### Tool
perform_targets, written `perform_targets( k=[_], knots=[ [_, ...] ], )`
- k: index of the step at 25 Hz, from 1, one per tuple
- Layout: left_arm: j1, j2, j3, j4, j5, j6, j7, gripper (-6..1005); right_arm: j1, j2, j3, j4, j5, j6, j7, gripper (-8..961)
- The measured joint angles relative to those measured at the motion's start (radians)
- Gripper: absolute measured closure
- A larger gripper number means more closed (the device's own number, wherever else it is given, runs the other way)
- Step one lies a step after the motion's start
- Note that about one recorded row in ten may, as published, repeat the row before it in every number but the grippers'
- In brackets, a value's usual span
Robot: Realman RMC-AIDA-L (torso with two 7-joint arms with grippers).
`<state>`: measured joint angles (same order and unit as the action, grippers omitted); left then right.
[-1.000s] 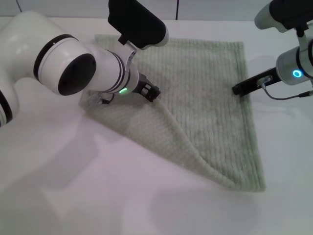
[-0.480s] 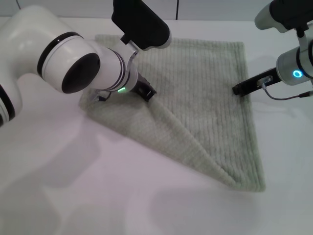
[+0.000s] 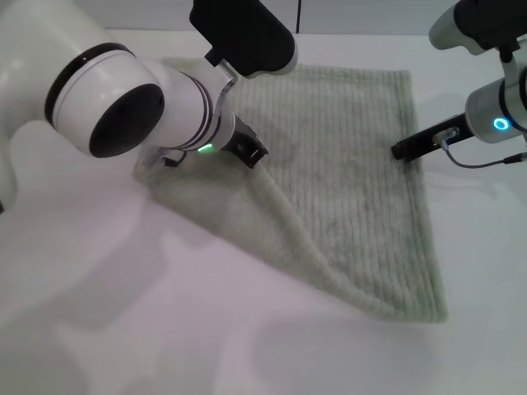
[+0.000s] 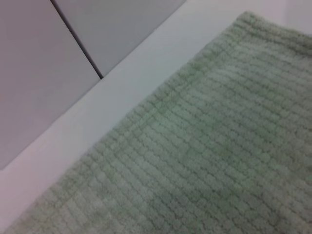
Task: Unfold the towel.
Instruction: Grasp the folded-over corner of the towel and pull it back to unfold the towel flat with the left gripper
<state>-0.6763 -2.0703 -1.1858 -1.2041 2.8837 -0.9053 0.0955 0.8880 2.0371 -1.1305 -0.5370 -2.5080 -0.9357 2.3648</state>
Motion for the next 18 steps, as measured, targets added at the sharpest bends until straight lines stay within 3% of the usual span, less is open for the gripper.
perform_targets(
  k=[6,18],
  knots=[
    [0.048,0.003,-0.005,-0.127,0.005,-0.083,0.007,985,0.0,0.0,0.0,0.0,0.0,0.0,0.0,941],
    [0.061,0.006,-0.014,-0.194,0.006,-0.22,0.008,985,-0.003,0.0,0.0,0.0,0.0,0.0,0.0,941]
  ],
)
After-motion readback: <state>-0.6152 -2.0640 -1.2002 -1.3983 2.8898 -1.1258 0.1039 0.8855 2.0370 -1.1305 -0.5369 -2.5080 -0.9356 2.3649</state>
